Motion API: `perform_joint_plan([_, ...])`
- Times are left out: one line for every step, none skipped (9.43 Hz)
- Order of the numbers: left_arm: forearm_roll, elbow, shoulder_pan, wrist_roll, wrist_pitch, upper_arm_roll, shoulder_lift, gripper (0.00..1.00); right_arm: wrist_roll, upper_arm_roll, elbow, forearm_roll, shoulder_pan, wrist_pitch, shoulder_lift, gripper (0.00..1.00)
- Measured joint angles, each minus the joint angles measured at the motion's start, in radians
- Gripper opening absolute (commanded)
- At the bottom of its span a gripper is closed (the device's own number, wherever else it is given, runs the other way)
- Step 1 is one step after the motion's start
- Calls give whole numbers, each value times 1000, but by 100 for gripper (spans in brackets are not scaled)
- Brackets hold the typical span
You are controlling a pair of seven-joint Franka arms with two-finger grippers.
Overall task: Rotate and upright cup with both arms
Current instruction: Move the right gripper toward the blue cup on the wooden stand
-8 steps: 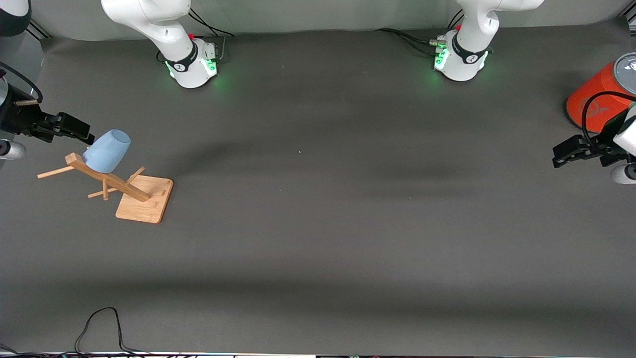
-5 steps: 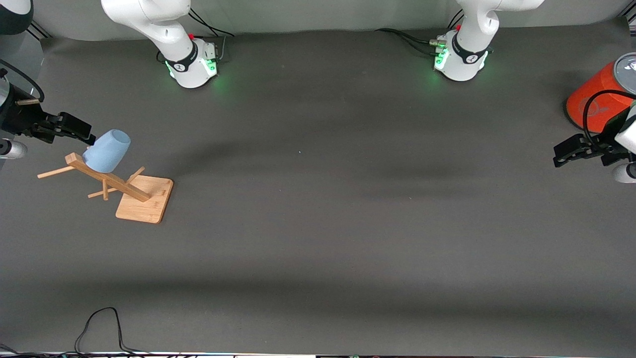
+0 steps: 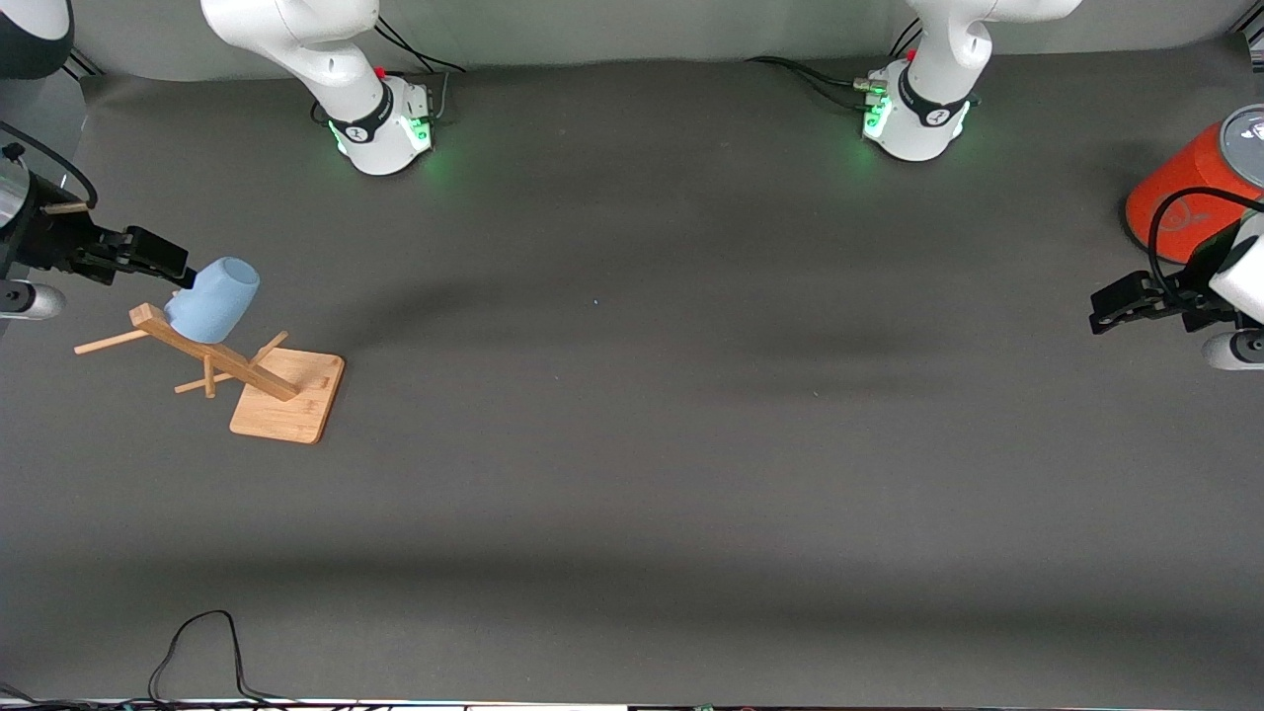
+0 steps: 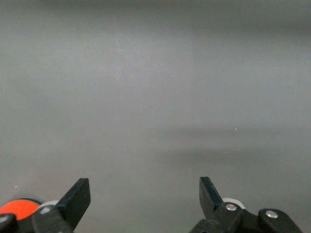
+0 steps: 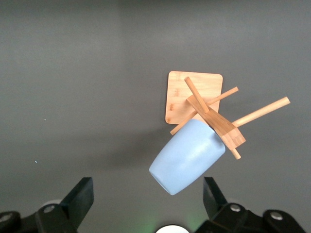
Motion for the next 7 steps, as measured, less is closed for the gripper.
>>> perform_joint_plan([0, 1, 0, 0, 0, 0, 7, 100, 0, -18, -43, 0, -1, 9, -23, 100])
perform_joint_plan([-1, 5, 0, 0, 0, 0, 22, 100, 0, -35, -86, 0, -3, 21, -55, 100])
perform_joint_plan([-1, 17, -1, 0, 0, 0, 45, 100, 0, -52, -113, 0, -4, 21, -86, 100])
perform_joint_plan([-4, 35, -2, 0, 1, 0, 75, 100, 0, -66, -127, 0, -5, 21, -108, 100])
perform_joint_plan([-13, 52, -3, 0, 1, 0, 103, 100, 16, -72, -132, 0, -6, 21, -115, 100])
perform_joint_plan([-22, 66, -4, 0, 1, 0, 120, 100, 61, -79, -132, 0, -7, 21, -114, 100])
perform_joint_plan([-27, 72, -6, 0, 1, -1, 126, 100, 120, -92, -135, 12, -7, 22, -111, 100])
